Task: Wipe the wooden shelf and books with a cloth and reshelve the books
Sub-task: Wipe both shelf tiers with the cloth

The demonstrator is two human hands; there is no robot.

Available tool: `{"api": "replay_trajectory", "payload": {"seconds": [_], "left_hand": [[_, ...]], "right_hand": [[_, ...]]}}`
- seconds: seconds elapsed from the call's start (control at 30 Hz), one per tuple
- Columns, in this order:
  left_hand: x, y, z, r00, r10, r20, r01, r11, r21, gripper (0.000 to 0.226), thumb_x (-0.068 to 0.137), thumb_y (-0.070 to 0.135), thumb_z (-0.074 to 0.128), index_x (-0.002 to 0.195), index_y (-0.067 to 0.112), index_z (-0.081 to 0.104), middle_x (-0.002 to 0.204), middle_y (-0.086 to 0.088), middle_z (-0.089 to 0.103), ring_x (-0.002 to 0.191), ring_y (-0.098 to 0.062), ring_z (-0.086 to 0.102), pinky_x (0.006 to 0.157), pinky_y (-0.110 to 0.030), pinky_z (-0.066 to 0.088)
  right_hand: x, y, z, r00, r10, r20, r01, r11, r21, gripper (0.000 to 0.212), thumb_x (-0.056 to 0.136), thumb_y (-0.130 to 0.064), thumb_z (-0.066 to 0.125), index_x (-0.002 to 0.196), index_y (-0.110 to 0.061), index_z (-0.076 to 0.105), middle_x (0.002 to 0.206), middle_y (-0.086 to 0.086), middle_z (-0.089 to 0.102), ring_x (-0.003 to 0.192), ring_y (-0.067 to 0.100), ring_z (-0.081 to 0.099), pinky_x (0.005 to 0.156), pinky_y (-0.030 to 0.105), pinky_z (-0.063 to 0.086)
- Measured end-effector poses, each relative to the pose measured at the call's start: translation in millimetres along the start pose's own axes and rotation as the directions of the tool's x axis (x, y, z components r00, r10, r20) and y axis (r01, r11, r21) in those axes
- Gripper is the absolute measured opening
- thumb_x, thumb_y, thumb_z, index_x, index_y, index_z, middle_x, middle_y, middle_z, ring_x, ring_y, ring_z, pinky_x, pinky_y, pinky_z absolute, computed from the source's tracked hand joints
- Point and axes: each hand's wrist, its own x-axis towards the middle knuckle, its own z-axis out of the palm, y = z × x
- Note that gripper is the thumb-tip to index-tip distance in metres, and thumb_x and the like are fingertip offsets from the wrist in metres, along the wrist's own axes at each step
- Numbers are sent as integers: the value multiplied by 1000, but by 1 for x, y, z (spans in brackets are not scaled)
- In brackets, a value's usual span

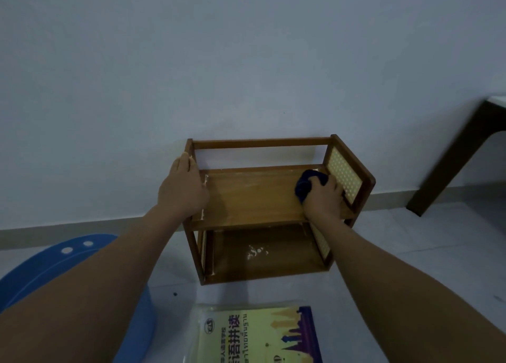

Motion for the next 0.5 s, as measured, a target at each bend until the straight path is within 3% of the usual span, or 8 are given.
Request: {"api": "replay_trajectory", "payload": {"seconds": [0.1,0.17,0.23,0.27,0.37,0.5], "left_hand": [[3,0,3,1000,19,0,-19,999,43,70,93,34,45,147,-2,19,157,-13,16,144,-28,16,111,-46,35],[4,-1,2,1000,24,5,-24,999,45,74,91,38,47,147,-2,20,156,-13,17,144,-29,18,110,-46,34],[3,-2,3,1000,28,5,-28,998,57,76,90,38,49,147,-3,20,158,-14,13,145,-28,14,112,-46,30],[3,-3,3,1000,26,1,-26,997,66,76,91,37,48,148,-3,18,159,-15,10,146,-28,10,114,-45,27],[1,-3,1,1000,15,11,-16,998,62,76,93,36,46,150,-1,12,160,-14,5,148,-27,4,116,-45,22],[-2,0,-1,1000,13,17,-13,1000,20,75,94,36,44,151,3,9,161,-12,4,148,-26,3,116,-47,22]], "right_hand": [[-17,-52,14,998,-24,65,14,990,143,55,86,-18,60,137,-29,41,152,12,19,137,38,21,110,52,31],[-44,-104,33,957,-240,161,206,957,203,57,85,-21,62,136,-32,40,151,9,21,137,36,24,108,52,34],[-77,-152,53,845,-482,230,455,875,164,65,83,-32,66,139,-29,34,150,9,23,136,37,20,111,54,27],[-87,-167,59,809,-533,248,515,846,138,71,82,-37,66,142,-26,30,150,9,23,136,37,18,112,54,23],[-67,-167,58,801,-548,242,562,827,12,65,85,-34,62,142,-28,30,148,11,28,136,37,22,111,55,22],[-6,-105,39,925,-358,126,373,920,-123,54,89,-26,52,140,-27,36,147,14,32,132,39,31,108,55,27]]}}
